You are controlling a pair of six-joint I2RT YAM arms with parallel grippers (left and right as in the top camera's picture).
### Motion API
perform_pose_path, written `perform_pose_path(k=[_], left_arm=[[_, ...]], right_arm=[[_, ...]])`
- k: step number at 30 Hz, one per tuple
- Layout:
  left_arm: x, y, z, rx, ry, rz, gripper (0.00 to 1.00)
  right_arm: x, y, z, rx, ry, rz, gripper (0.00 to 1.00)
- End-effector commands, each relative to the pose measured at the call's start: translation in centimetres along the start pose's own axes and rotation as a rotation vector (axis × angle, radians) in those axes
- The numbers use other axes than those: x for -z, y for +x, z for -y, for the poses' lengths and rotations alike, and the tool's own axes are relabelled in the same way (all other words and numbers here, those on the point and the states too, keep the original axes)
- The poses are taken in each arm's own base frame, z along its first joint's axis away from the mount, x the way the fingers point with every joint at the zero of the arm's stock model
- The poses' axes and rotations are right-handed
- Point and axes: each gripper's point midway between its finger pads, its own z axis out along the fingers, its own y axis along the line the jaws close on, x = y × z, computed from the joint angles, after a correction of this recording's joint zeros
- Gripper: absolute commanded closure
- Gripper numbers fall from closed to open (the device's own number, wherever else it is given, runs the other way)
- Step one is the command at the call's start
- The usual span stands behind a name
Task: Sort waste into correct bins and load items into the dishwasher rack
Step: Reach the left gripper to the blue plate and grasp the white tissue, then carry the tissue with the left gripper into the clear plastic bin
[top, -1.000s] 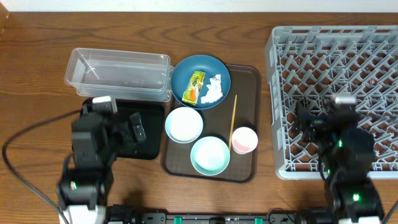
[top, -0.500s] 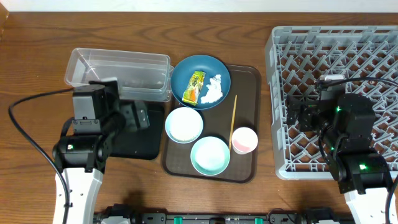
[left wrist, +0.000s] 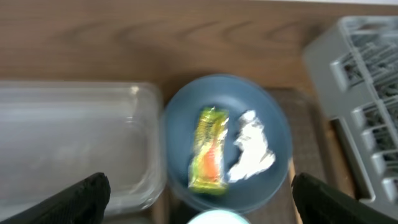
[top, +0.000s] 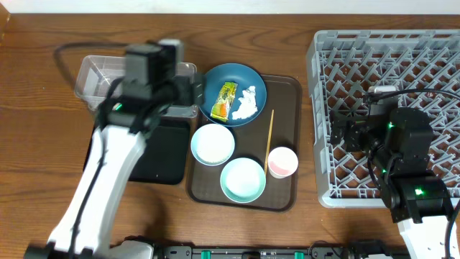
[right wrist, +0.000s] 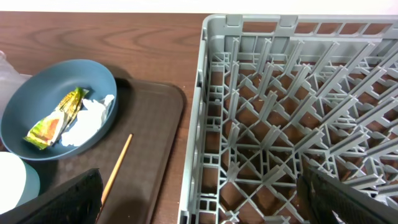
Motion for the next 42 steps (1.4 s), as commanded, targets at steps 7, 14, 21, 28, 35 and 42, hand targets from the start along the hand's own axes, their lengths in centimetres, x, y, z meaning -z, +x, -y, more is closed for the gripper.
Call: perform_pose_path(k=[7, 14, 21, 28, 35, 42], left_arm=[[-9.7, 2.0, 6.9, -0.150, 0.118, -0.052, 0.05], [-15.2, 5.9, 8.7, -0.186, 0.146, -0.123, 0.13], [-17.6, 9.1, 8.2, -0.188, 0.133, -0.210, 0.26], [-18.5, 10.5, 7.1, -0.188, 0.086, -0.245, 0.34], [-19.2, 12.2, 6.6, -0.186, 0.074, -0.296, 0.35], [-19.1, 12.5, 6.5, -0.185, 0.071, -0.307, 0.61]], right_arm=[[0.4, -0.8, -0.3, 0.010, -0.012, 0.015, 0.01], [0.4, -0.8, -0.3, 0.010, -0.012, 0.015, 0.01], [0.4, -0.8, -0.3, 0.010, -0.012, 0.015, 0.01], [0.4, -0.8, -0.3, 0.010, -0.012, 0.014, 0.01], [0.4, -0.8, -0.3, 0.010, -0.012, 0.015, 0.01], [0.4, -0.8, -0.3, 0.010, -0.012, 0.014, 0.01]])
